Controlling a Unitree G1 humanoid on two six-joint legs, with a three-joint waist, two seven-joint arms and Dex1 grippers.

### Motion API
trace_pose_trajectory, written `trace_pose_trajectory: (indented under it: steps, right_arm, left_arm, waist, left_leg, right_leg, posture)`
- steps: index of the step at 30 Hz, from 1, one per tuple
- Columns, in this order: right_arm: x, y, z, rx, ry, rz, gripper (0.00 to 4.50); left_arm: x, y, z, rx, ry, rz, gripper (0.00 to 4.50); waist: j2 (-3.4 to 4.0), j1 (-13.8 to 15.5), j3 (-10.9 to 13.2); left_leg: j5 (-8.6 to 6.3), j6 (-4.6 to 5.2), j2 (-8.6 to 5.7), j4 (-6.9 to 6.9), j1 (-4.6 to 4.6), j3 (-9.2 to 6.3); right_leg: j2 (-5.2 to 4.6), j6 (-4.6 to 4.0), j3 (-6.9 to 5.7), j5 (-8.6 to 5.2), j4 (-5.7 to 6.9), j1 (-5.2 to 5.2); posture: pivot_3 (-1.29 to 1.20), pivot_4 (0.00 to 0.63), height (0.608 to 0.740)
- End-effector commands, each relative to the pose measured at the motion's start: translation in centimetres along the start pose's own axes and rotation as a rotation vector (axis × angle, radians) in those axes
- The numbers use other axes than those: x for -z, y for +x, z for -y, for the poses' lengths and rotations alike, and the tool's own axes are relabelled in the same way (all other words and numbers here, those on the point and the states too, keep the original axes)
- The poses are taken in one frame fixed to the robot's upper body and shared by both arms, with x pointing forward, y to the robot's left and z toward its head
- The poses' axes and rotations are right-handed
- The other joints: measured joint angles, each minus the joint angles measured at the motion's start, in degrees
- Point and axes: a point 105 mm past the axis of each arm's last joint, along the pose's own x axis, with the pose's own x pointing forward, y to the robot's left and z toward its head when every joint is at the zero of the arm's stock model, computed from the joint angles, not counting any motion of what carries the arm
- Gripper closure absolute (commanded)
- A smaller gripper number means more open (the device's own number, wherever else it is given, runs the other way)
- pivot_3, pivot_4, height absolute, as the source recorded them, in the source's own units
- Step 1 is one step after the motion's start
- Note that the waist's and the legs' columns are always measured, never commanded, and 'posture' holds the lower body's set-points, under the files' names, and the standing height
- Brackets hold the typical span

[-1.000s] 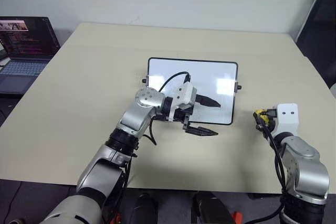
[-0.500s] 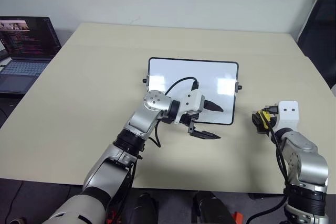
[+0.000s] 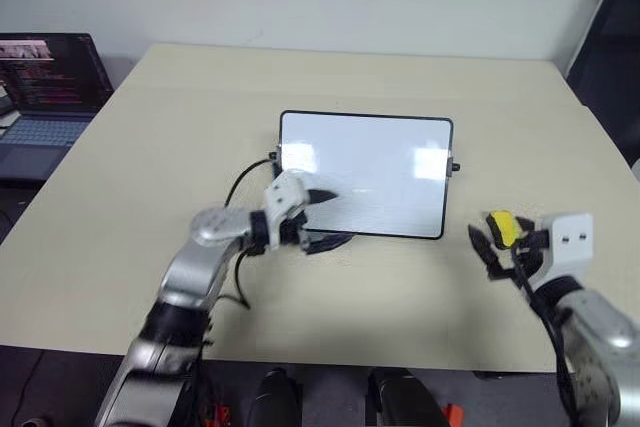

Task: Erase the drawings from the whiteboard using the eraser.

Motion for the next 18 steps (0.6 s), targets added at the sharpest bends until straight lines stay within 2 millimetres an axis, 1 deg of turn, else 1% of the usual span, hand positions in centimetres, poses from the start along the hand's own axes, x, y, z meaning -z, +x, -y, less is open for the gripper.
trace_pose_trajectory:
  steps: [1,3,5,6,7,10,12,14,16,18]
  right_arm:
    - [-0.3,-0.6,-0.2,0.054,-0.044,0.123,0.04]
    - [0.7,-1.1,0.0,0.09,-0.029,0.145,0.04]
    - [1.6,-1.4,-0.1,0.103,0.025,0.157,0.04]
    - [2.1,-1.7,-0.1,0.114,0.017,0.154,0.04]
    - [2.6,-1.9,0.0,0.104,0.014,0.148,0.04]
    - [3.5,-2.6,0.1,0.081,0.012,0.129,0.04]
    - [3.7,-2.9,-0.4,0.072,0.008,0.122,0.04]
    - [3.9,-2.9,-0.4,0.071,0.006,0.115,0.04]
    - [3.9,-2.9,-0.4,0.067,0.005,0.108,0.04]
    - [3.8,-2.8,-0.2,0.063,0.002,0.104,0.04]
  left_arm:
    - [-1.7,-3.1,-1.2,-0.309,-0.041,0.109,0.0]
    - [-0.7,-5.0,-1.4,-0.492,-0.076,0.113,0.0]
    - [0.3,-6.9,-2.0,-0.679,-0.073,0.103,0.0]
    - [0.9,-7.9,-2.4,-0.768,-0.076,0.092,0.0]
    - [1.2,-8.4,-2.5,-0.828,-0.079,0.086,0.0]
    - [2.1,-8.8,-2.4,-0.899,-0.088,0.063,0.0]
    - [2.7,-9.7,-2.8,-0.934,-0.075,0.043,0.0]
    - [3.2,-9.9,-3.0,-0.952,-0.075,0.026,0.0]
    - [3.5,-10.0,-3.2,-0.952,-0.079,0.015,0.0]
    - [3.3,-9.7,-3.5,-0.945,-0.078,0.019,0.0]
  waist:
    - [-0.04,0.2,0.0]
    - [-0.12,0.2,0.0]
    - [-0.15,0.2,-0.1]
    - [-0.17,0.1,-0.1]
    - [-0.17,0.1,-0.1]
    - [-0.25,0.0,-0.1]
    - [-0.32,-0.1,-0.1]
    - [-0.36,-0.2,-0.2]
    - [-0.41,-0.2,-0.2]
    - [-0.41,-0.2,-0.2]
  left_leg:
    - [0.0,0.0,0.0,0.06,0.0,0.0]
    - [0.0,0.0,-0.02,0.22,0.06,0.01]
    - [0.0,-0.01,-0.04,0.33,0.23,0.05]
    - [0.0,-0.01,-0.04,0.39,0.3,0.05]
    - [0.0,-0.01,-0.04,0.39,0.34,0.05]
    - [-0.03,-0.07,-0.08,0.42,0.33,0.07]
    - [-0.16,-0.28,-0.1,0.43,0.33,0.13]
    - [-0.17,-0.29,-0.09,0.42,0.33,0.13]
    - [-0.16,-0.29,-0.09,0.42,0.33,0.15]
    - [-0.12,-0.21,-0.09,0.42,0.33,0.17]
  right_leg:
    - [-0.01,-0.05,0.0,-0.02,-0.02,0.01]
    - [-0.06,-0.25,0.01,-0.11,-0.02,0.16]
    - [-0.1,-0.29,0.05,-0.08,-0.05,0.31]
    - [-0.11,-0.3,0.08,-0.08,-0.06,0.3]
    - [-0.11,-0.3,0.08,-0.08,-0.07,0.16]
    - [-0.14,-0.31,0.12,-0.08,-0.12,0.1]
    - [-0.17,-0.31,0.17,-0.08,-0.15,0.05]
    - [-0.17,-0.33,0.17,-0.07,-0.14,0.0]
    - [-0.17,-0.34,0.19,-0.06,-0.14,-0.02]
    - [-0.17,-0.35,0.2,-0.06,-0.14,-0.02]
  posture:
    - [0.0,0.15,0.74]
    - [0.0,0.15,0.74]
    - [0.0,0.15,0.74]
    - [0.0,0.15,0.74]
    - [0.0,0.15,0.74]
    - [0.0,0.15,0.74]
    - [0.0,0.15,0.74]
    - [0.0,0.15,0.74]
    - [0.0,0.15,0.74]
    - [0.0,0.15,0.74]
